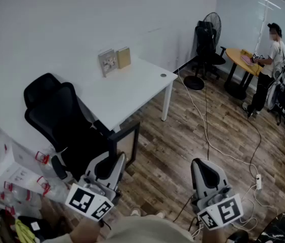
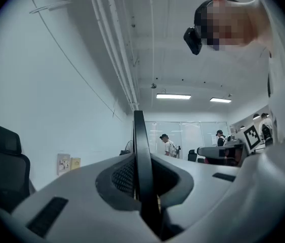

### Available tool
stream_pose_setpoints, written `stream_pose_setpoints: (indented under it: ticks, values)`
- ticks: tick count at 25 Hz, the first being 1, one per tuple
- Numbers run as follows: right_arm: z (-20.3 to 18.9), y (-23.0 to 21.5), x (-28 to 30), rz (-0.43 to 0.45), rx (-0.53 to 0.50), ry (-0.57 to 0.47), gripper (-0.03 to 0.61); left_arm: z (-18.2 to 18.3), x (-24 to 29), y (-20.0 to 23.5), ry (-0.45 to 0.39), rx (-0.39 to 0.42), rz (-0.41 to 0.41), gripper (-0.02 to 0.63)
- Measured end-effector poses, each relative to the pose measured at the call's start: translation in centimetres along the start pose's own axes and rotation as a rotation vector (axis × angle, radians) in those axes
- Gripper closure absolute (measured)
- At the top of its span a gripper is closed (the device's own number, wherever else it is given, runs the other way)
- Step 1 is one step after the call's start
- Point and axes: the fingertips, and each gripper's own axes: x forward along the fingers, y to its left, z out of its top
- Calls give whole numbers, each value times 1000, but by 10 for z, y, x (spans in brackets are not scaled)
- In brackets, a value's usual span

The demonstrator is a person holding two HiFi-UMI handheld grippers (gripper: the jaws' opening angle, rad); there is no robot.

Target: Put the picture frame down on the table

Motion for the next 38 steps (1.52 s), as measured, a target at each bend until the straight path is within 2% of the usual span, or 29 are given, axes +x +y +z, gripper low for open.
stream_pose_setpoints:
  ticks: [8,14,20,24,28,32,38]
  values:
    - [-7,-31,-19,-18,43,2,557,-12,16,-19,20,-7,20,568]
    - [-16,-51,-38,-9,60,10,557,-24,32,-50,25,-27,3,568]
    - [-24,-72,-51,-44,88,31,557,-32,49,-74,45,-39,-27,568]
    - [-30,-80,-49,-41,111,32,557,-35,56,-71,46,-35,-19,568]
    - [-35,-82,-40,-37,111,37,557,-38,67,-66,35,-68,-14,568]
    - [-43,-90,-31,-44,113,51,557,-44,81,-67,31,-73,-39,568]
    - [-54,-112,0,-39,118,71,557,-58,108,-39,50,-81,-17,568]
